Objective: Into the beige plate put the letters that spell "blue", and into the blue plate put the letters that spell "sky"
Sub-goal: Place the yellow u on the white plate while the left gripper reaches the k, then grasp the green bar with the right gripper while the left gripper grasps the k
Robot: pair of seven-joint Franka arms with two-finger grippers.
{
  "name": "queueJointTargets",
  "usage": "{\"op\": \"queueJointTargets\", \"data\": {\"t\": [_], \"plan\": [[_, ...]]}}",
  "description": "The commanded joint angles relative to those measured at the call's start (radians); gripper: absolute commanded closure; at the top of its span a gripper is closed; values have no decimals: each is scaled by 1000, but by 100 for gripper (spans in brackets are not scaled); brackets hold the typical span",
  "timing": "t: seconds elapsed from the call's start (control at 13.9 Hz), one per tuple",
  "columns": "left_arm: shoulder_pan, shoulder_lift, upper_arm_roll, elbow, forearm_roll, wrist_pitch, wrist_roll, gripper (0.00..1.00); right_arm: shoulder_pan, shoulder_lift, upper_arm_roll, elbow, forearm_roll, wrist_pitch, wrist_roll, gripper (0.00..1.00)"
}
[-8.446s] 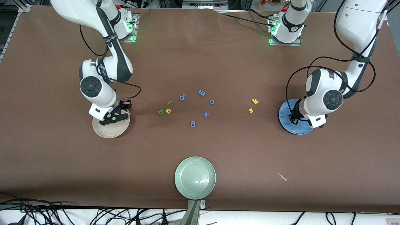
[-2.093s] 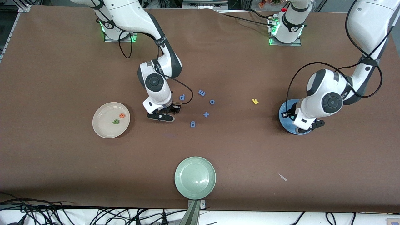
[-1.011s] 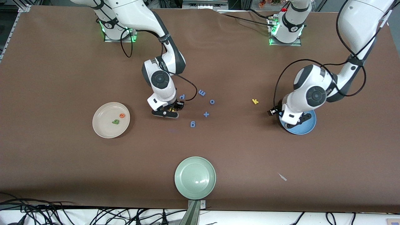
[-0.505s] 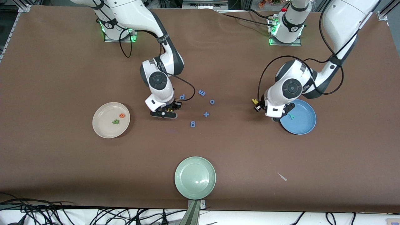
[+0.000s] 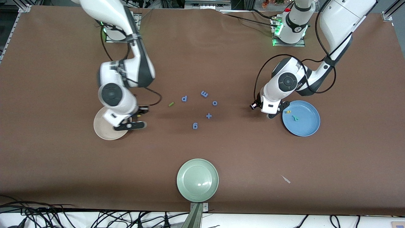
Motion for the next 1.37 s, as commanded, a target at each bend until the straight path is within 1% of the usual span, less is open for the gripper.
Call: {"op": "queueJointTargets", "data": {"t": [0.0, 0.07, 0.22, 0.36, 0.43, 0.51, 0.65, 0.79, 1.01, 1.15, 1.3], "plan": [[2, -19, -3, -14, 66, -47, -44, 48, -2, 12, -77, -47, 17, 7, -192, 84], [1, -17, -3, -14, 67, -47, -59, 48, -2, 10, -94, -80, 18, 39, -221, 84], [1, -13, -3, -15, 81, -47, -66, 48, -2, -5, -99, -172, 20, 140, -244, 83], [1, -8, -3, -21, 99, -42, -85, 49, -2, -26, -98, -254, 20, 237, -244, 80], [1, -4, -3, -21, 112, -42, -111, 49, -2, -26, -98, -272, 20, 264, -244, 77], [1, -4, -3, -20, 116, -42, -119, 50, -2, -26, -96, -274, 21, 268, -246, 74], [1, -1, -3, -20, 116, -42, -121, 50, 0, -26, -92, -268, 30, 263, -244, 60], [-1, 10, -3, -20, 116, -32, -124, 50, 3, -26, -87, -262, 60, 254, -232, 55], [-2, 22, -2, -20, 118, -19, -124, 50, 13, -28, -75, -245, 93, 226, -192, 55], [1, 24, -2, -21, 142, -19, -131, 50, 21, -31, -38, -216, 119, 199, -104, 55], [1, 27, -2, -20, 158, -19, -147, 51, 32, -31, 0, -193, 119, 196, 4, 55]]}}
